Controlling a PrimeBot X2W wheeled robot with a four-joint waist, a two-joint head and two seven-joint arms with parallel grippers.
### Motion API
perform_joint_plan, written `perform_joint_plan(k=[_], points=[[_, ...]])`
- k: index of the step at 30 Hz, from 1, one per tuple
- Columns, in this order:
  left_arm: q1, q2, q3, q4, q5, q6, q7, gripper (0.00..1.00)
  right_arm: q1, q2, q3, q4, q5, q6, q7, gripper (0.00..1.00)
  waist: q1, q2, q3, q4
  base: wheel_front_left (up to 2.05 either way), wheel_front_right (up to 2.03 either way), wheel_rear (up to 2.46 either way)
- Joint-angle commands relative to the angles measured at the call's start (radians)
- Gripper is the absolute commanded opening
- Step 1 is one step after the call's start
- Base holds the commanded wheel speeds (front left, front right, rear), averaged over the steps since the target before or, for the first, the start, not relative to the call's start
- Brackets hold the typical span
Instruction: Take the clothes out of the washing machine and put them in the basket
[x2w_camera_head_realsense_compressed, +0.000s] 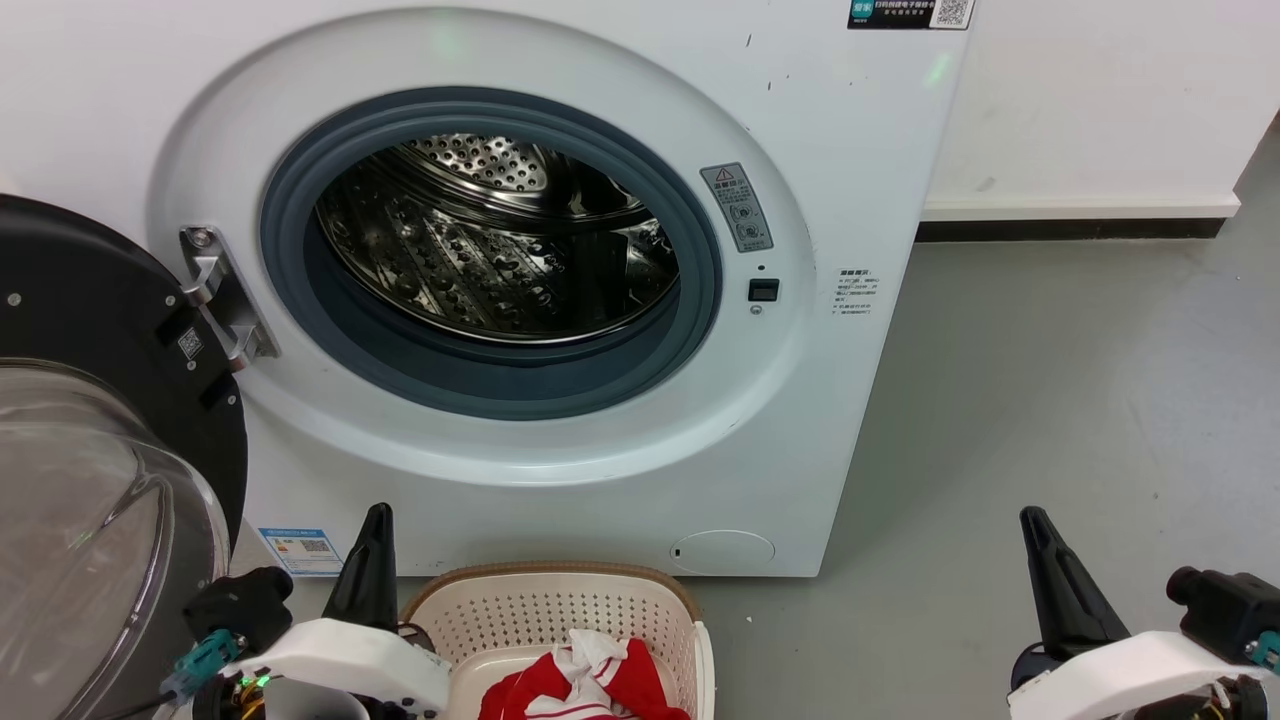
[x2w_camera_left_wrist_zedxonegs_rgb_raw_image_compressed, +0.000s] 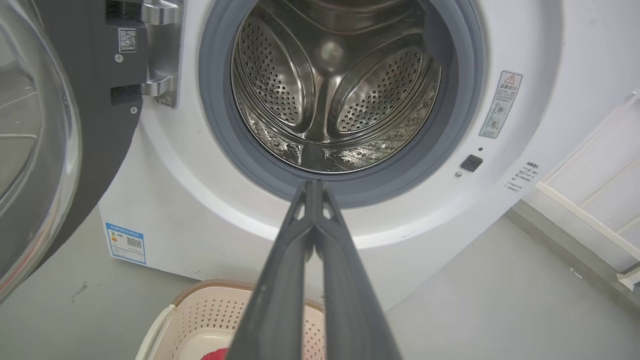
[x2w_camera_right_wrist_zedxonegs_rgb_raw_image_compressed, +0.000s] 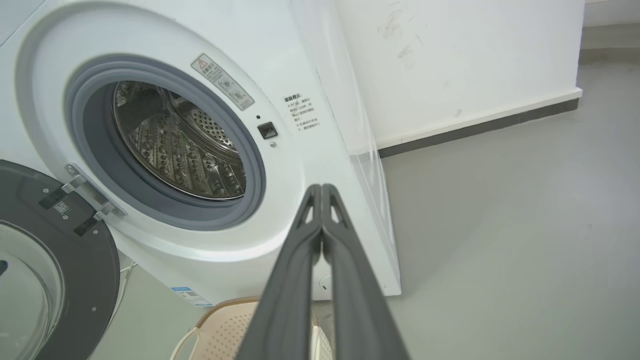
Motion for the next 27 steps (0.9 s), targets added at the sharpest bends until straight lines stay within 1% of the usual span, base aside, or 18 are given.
perform_joint_plan(k=[1,14,27], points=[[-0.029,0.000,0.012,-0.009,-0.047,-0.010,0.009,0.00,-0.037,-0.009,-0.001,-0.003,0.055,0.000,0.003,0.00,0.0000,0.0000,0.001,0.000,0.00,0.00,0.00],[-0.042,-0.009,0.040,0.005,-0.247,-0.027,0.052,0.00,-0.069,-0.017,-0.006,0.038,0.279,0.000,0.017,0.00,0.0000,0.0000,0.005,0.001,0.00,0.00,0.00],[-0.053,-0.017,0.065,0.019,-0.421,-0.043,0.090,0.00,-0.094,-0.021,-0.013,0.075,0.471,0.000,0.032,0.00,0.0000,0.0000,0.010,0.002,0.00,0.00,0.00]])
